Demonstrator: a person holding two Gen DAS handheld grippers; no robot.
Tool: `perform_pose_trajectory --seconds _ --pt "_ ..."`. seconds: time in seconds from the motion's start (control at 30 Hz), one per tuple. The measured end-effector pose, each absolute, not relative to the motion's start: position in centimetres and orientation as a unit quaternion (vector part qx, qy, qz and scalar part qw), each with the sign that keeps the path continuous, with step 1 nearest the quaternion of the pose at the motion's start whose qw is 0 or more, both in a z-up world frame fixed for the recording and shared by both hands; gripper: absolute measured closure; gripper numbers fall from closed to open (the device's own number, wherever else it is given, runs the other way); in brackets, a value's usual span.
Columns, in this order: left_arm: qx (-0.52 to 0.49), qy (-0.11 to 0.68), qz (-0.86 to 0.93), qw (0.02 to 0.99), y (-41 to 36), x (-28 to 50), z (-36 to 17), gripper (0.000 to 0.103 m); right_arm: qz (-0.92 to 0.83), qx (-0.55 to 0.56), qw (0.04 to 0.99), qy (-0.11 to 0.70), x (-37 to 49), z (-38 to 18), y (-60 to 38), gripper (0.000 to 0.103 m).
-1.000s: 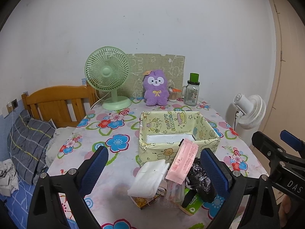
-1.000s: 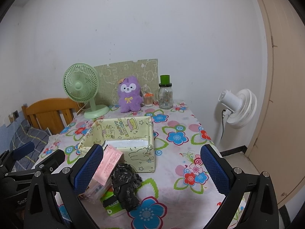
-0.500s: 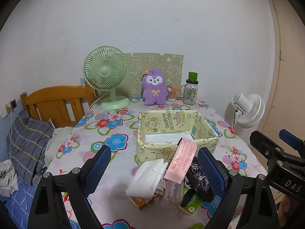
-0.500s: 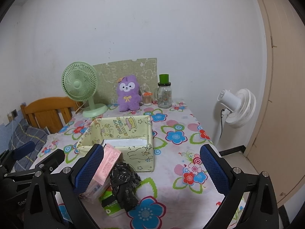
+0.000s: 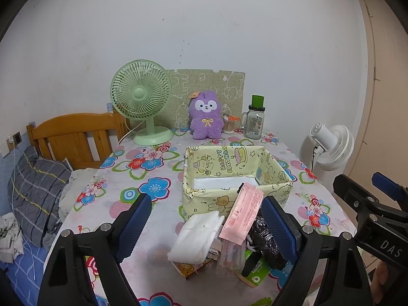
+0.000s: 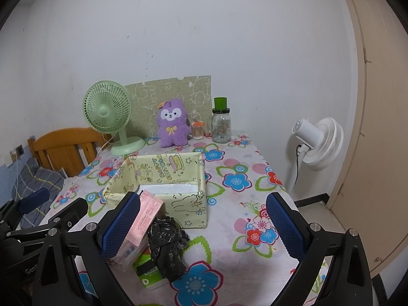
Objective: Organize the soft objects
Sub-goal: 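Move the left tool toward the white pad while the right tool nears the pink packet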
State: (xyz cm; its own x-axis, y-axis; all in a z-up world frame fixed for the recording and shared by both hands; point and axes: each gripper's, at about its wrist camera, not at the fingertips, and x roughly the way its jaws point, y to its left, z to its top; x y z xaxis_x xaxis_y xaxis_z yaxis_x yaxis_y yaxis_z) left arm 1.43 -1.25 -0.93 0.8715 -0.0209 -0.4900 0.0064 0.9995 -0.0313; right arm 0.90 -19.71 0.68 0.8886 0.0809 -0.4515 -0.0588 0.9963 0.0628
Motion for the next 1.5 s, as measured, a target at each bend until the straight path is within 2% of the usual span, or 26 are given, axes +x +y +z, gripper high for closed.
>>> perform_pose_trajectory --seconds 0.43,0.53,1.5 --pt "-0.013 0.264 -0.01 0.964 -0.9 2.1 -1.6 0.014 0.039 0.026 0.968 0.245 1.8 0.0 -19.2 0.003" --pt "-0.016 0.273 -0.01 0.962 -0.6 2.6 -2.1 0.017 0.04 0.027 0.967 0.251 2.3 -0.2 -19.1 0.003" --pt "-0.031 0.358 -0.03 0.933 1.5 7.3 -6.8 0.022 0.068 0.023 0.942 0.328 7.6 -4.4 -15.0 0.007"
